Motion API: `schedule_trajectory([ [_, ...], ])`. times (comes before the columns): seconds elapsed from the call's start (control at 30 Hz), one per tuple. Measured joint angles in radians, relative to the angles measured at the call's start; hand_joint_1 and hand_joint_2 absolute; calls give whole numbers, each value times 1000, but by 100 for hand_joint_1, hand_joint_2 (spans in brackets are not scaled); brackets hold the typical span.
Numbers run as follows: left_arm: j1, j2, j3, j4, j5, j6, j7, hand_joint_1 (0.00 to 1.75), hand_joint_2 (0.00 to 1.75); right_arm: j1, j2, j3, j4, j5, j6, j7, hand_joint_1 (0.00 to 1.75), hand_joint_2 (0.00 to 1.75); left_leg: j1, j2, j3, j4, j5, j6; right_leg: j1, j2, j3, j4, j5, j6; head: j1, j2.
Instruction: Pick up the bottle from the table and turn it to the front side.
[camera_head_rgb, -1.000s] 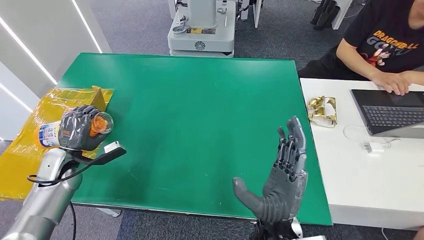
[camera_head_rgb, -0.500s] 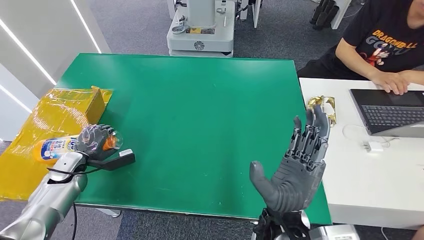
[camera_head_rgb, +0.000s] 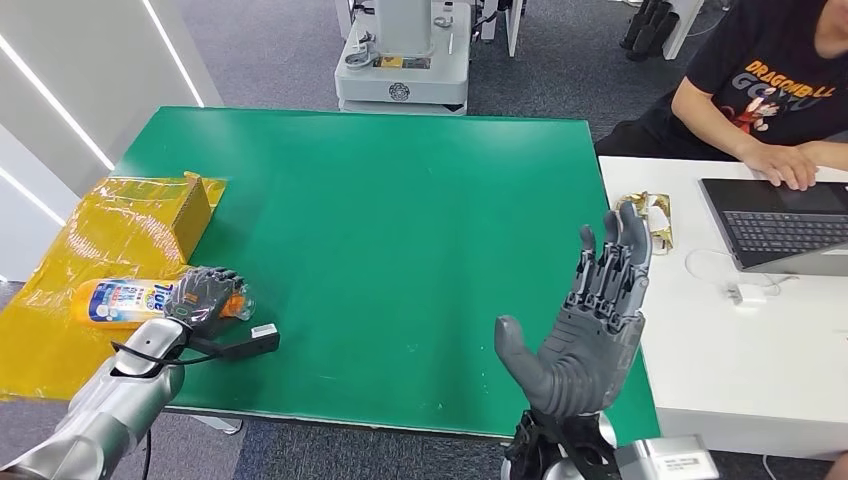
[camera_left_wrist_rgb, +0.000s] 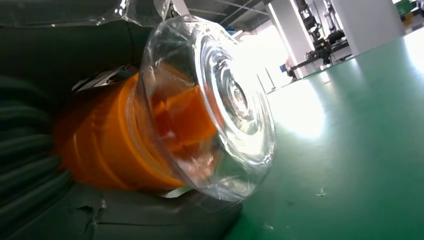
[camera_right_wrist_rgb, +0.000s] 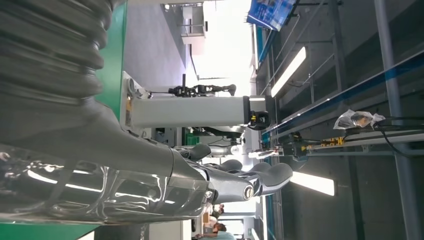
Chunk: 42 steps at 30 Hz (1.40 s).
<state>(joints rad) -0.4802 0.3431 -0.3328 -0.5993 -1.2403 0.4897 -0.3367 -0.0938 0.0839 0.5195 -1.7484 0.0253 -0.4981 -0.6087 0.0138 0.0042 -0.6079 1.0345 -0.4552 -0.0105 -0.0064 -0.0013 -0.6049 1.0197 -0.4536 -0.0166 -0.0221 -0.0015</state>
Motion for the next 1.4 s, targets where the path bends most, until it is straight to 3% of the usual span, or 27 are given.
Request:
schedule_trajectory([
  [0.03, -1, -1, -2, 4, -6, 7, 2, 175, 175, -1, 0, 0, 1, 2, -1, 0, 0, 175, 0, 0, 0, 0, 0, 0, 0, 0, 0, 0, 0, 0, 0, 0],
  [0.07, -4, -2, -5, 9, -10, 10, 3, 151, 175, -2, 0, 0, 2, 3, 0, 0, 0, 175, 0, 0, 0, 0, 0, 0, 0, -1, 0, 0, 0, 0, 0, 0],
  [0.17, -13, -6, -14, 22, -18, 13, 9, 21, 175, -6, 0, 1, 8, 4, 0, 1, 0, 175, 0, -2, 0, 0, 0, 0, 0, -2, 1, 0, 0, 0, 0, 0],
  [0.2, -16, -7, -16, 28, -21, 13, 13, 0, 175, -7, 0, 1, 10, 5, -1, 1, 0, 175, 0, -2, 0, 0, 0, 0, 0, -3, 1, 0, 0, 0, 0, 0],
  [0.67, -40, -20, -17, 59, -19, 79, 40, 0, 175, -15, 0, 13, 31, 2, -11, 6, 0, 175, 0, -2, 1, 0, 1, -1, 0, -2, 2, 0, 0, 0, 0, 0],
  [0.9, 0, -35, 17, 46, 100, 189, -39, 0, 175, -22, 0, 17, 34, -5, -19, 9, 0, 175, 0, -2, 1, 0, 1, -1, 0, -2, 1, 0, 0, 0, 0, 0],
  [1.27, 157, -122, 306, -209, 85, 204, -211, 0, 175, -36, 0, 23, 51, -15, -30, 12, 0, 175, 0, -1, 1, 0, 1, -1, 0, -1, 1, 0, 0, 0, 0, 0],
  [1.4, 210, -183, 429, -323, 113, 204, -332, 0, 175, -38, 0, 24, 58, -23, -31, 7, 0, 175, 0, -1, 1, 0, 1, -1, 0, -1, 1, 0, 0, 0, 0, 0],
])
